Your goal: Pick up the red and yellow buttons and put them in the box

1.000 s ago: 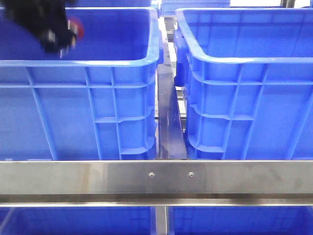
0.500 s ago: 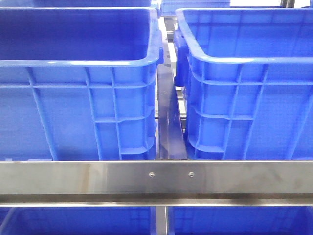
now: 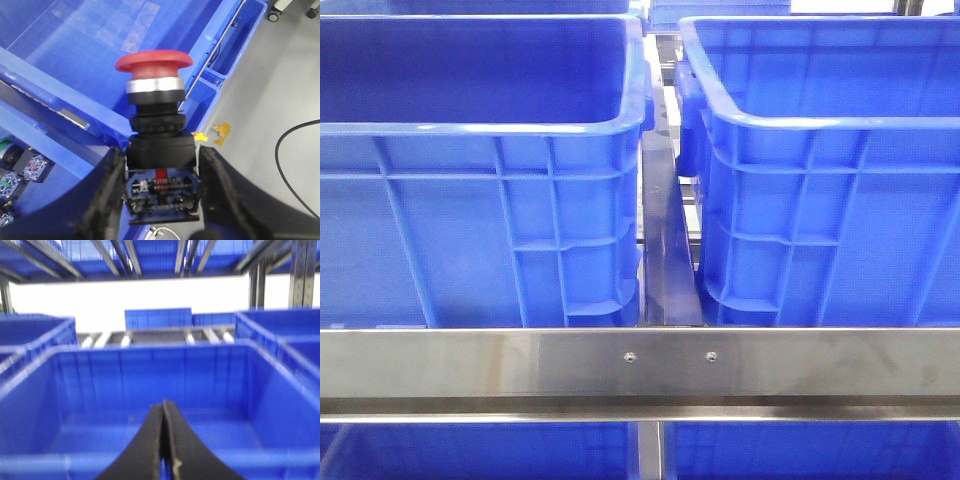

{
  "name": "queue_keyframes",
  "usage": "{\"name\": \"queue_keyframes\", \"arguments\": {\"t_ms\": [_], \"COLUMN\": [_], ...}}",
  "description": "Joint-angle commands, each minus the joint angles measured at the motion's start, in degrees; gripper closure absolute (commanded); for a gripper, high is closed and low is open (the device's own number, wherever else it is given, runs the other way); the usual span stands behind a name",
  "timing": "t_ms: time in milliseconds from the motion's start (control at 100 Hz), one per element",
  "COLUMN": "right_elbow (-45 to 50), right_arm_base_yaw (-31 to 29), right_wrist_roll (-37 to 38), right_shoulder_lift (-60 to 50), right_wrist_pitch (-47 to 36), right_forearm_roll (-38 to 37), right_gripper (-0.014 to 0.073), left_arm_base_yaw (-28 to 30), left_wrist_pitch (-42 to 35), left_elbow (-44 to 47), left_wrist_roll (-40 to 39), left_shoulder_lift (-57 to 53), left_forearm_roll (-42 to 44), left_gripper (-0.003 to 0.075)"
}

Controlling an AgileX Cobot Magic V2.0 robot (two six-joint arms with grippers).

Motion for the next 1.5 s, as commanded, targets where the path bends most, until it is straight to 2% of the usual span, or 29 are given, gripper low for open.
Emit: {"name": "queue_keyframes", "arguments": {"t_ms": [0, 230, 390, 480, 720, 790, 840, 970, 1020, 1070, 1250, 1490], "right_elbow": [-7.5, -25.5, -34.8, -37.4, -37.8, -37.8, -37.8, -37.8, -37.8, -37.8, -37.8, -37.8], "right_arm_base_yaw": [0.1, 0.1, 0.1, 0.1, 0.1, 0.1, 0.1, 0.1, 0.1, 0.1, 0.1, 0.1], "right_wrist_roll": [0.8, 1.2, 1.2, 1.2, 1.2, 1.2, 1.2, 1.2, 1.2, 1.2, -1.9, -22.0], "right_shoulder_lift": [-0.3, 9.3, 18.3, 22.4, 27.0, 27.4, 27.5, 27.6, 27.6, 27.6, 28.5, 36.9], "right_wrist_pitch": [1.2, 25.9, 38.6, 42.0, 41.7, 41.7, 41.7, 41.4, 41.0, 40.5, 39.6, 42.8], "right_forearm_roll": [0.4, 5.6, 7.3, 9.4, 13.2, 15.0, 16.5, 17.9, 19.0, 21.2, 34.5, 61.3], "right_gripper": [0.0709, 0.0709, 0.0709, 0.0709, 0.0696, 0.0628, 0.0542, 0.0219, 0.0130, 0.0075, 0.0060, 0.0060], "left_arm_base_yaw": [-0.6, -0.6, -0.6, -0.6, -0.6, -0.6, -0.6, -0.6, -0.6, -0.6, -0.6, -0.6], "left_wrist_pitch": [-3.7, -3.7, -3.3, -3.3, -3.3, -3.3, -3.3, -3.3, -3.3, -3.3, -3.3, -3.3], "left_elbow": [-1.8, -1.8, -1.8, -1.8, -1.8, -1.8, -1.8, -1.8, -1.8, -1.8, -1.8, -1.8], "left_wrist_roll": [-0.2, -0.2, -0.2, -0.2, -0.2, -0.2, -0.2, -0.2, -0.2, -0.2, -0.2, -0.2], "left_shoulder_lift": [-2.1, -2.1, -2.1, -2.1, -2.1, -2.1, -2.1, -2.1, -2.1, -2.1, -2.1, -2.1], "left_forearm_roll": [-0.2, -0.2, -0.2, -0.2, -0.2, -0.2, -0.2, -0.2, -0.2, -0.2, -0.2, -0.3], "left_gripper": [0.0739, 0.0739, 0.0739, 0.0739, 0.0739, 0.0739, 0.0739, 0.0739, 0.0739, 0.0739, 0.0739, 0.0739]}}
